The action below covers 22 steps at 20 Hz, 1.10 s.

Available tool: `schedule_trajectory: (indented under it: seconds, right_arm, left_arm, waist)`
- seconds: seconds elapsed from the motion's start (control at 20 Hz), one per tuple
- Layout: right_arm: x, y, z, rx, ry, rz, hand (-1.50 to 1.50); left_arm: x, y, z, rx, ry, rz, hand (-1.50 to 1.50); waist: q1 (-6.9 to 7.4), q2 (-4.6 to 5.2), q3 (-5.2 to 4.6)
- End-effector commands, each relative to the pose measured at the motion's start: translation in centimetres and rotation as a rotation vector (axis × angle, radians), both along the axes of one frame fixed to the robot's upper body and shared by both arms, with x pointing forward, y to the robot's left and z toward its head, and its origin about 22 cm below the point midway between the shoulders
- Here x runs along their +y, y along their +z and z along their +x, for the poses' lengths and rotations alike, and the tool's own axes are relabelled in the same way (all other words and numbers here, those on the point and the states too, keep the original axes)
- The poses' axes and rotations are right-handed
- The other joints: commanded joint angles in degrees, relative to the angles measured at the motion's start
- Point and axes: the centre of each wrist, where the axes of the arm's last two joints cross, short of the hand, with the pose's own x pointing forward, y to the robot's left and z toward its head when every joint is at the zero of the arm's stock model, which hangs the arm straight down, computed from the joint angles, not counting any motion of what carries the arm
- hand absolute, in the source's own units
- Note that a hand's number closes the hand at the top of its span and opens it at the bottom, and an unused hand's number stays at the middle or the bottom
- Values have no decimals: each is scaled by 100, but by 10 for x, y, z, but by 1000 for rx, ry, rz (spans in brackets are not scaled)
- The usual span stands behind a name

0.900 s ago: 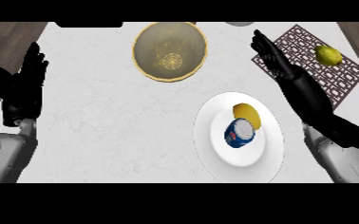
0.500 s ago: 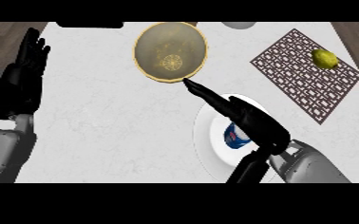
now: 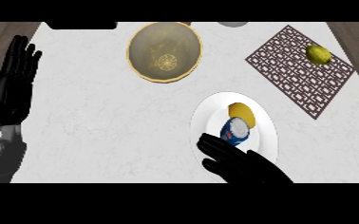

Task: Pick the can from the plate and place it in the bowl

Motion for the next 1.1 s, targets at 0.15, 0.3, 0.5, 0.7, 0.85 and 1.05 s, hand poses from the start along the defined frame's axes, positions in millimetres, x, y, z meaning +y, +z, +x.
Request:
schedule_trajectory:
  seconds: [0.15, 0.3, 0.5, 0.7, 0.85, 1.05]
  right_arm:
    - [-60, 66, -12, -158, -135, -276, -150]
    - [-67, 105, -13, -152, -197, -410, -150]
    - [-76, 119, -14, -148, -188, -718, -150]
    - [-82, 138, -7, -97, -142, -879, -150]
    - [-81, 154, -2, -126, -128, -1022, -150]
    - [-77, 143, 5, -65, -94, -1048, -150]
  left_arm:
    - [4, 2, -1, -5, 3, -17, 0]
    - [7, 7, -2, 1, -6, -1, 0]
    - [10, -11, -10, 5, -19, 6, 0]
    - [-6, -9, -6, -19, -17, 8, 0]
    - [6, -2, -2, -5, -32, -9, 0]
    - [-17, -2, 6, -14, -30, -15, 0]
  waist:
    - [-102, -10, -3]
    - [-38, 2, -11]
    - [7, 3, -19]
    - [63, 27, -7]
    - [96, 35, -10]
    - [81, 32, -1]
